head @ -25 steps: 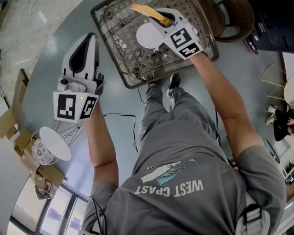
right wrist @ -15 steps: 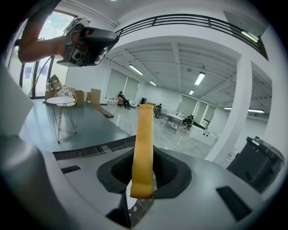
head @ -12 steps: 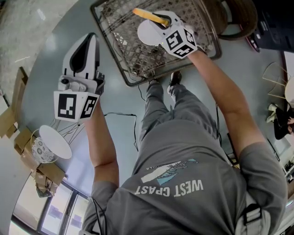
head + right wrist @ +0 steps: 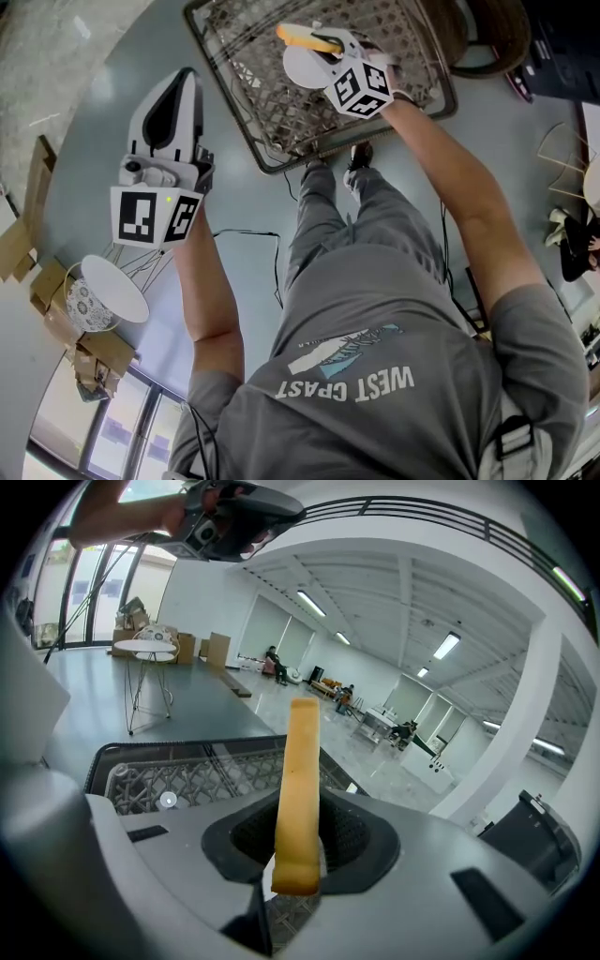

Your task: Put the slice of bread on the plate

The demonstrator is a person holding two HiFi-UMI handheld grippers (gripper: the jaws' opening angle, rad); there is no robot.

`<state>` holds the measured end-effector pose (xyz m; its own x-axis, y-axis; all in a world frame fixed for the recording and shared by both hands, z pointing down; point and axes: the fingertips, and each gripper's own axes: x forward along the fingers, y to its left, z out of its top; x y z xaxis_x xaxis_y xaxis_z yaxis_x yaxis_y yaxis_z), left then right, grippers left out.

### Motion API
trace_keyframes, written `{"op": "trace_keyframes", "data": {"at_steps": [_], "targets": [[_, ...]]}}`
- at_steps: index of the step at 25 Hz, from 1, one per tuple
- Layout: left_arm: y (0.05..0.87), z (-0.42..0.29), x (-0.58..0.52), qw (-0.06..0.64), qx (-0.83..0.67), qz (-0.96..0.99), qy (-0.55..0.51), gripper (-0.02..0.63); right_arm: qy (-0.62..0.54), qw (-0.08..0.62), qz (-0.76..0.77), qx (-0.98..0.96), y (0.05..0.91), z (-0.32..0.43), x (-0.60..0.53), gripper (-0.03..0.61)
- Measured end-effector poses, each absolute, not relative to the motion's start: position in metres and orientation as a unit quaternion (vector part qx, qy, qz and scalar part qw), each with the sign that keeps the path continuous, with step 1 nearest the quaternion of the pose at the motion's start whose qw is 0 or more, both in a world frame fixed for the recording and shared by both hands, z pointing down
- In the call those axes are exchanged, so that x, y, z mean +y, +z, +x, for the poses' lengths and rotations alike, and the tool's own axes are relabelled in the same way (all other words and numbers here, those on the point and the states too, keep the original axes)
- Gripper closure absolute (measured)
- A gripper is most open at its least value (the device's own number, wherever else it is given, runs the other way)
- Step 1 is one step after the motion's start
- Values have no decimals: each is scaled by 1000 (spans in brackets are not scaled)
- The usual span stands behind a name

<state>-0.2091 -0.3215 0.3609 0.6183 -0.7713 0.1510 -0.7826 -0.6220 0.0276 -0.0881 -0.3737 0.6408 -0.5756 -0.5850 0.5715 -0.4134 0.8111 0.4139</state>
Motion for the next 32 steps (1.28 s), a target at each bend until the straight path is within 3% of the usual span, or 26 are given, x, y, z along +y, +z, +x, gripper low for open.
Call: {"op": "trace_keyframes", "data": {"at_steps": [32], "targets": [[393, -229, -331, 76, -419, 901, 78, 606, -332, 529, 164, -764, 747, -94, -355, 489]]}}
